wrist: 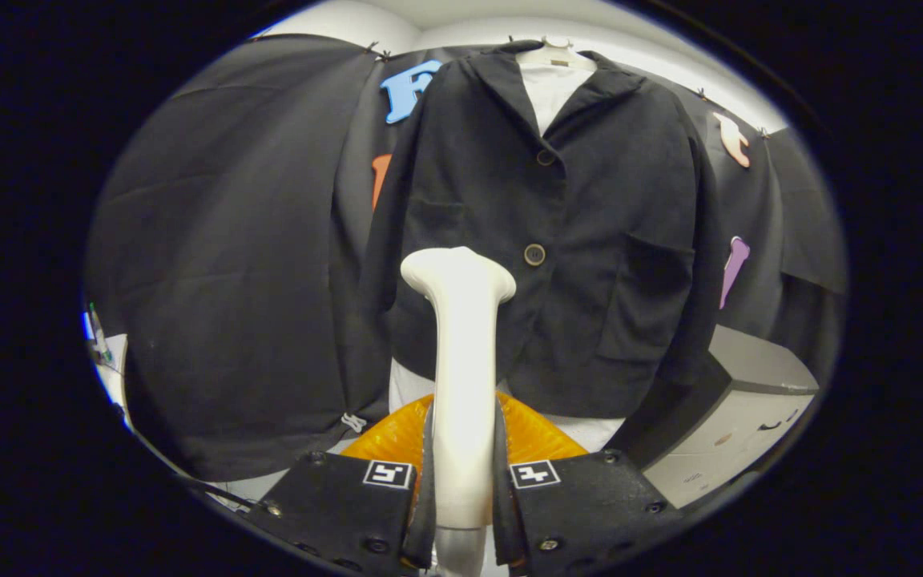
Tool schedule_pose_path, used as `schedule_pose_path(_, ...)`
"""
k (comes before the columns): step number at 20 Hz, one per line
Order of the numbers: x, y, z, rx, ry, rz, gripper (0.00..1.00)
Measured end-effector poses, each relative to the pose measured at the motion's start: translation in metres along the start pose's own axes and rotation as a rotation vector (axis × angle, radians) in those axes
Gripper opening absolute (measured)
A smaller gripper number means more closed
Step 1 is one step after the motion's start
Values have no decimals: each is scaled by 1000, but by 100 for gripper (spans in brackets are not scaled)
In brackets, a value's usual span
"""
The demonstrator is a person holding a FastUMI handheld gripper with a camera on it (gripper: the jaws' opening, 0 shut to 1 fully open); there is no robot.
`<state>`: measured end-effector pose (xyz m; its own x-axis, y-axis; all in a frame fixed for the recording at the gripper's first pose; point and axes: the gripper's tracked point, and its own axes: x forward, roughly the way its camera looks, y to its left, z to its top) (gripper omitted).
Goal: Iron the clothes twice with a garment steamer, once on the left side and once on the right side.
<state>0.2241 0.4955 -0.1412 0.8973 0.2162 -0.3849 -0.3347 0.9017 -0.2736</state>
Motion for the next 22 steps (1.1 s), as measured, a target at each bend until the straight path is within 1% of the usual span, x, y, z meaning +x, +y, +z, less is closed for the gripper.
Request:
schedule_pose_path(7,9,12,-41,-21,89,6,31)
schedule_pose_path(14,4,11,-47,-5,197,14,31)
schedule_pose_path(17,3,12,-40,27,183,21,31)
schedule_pose_path(22,3,9,-24,100,96,0,31)
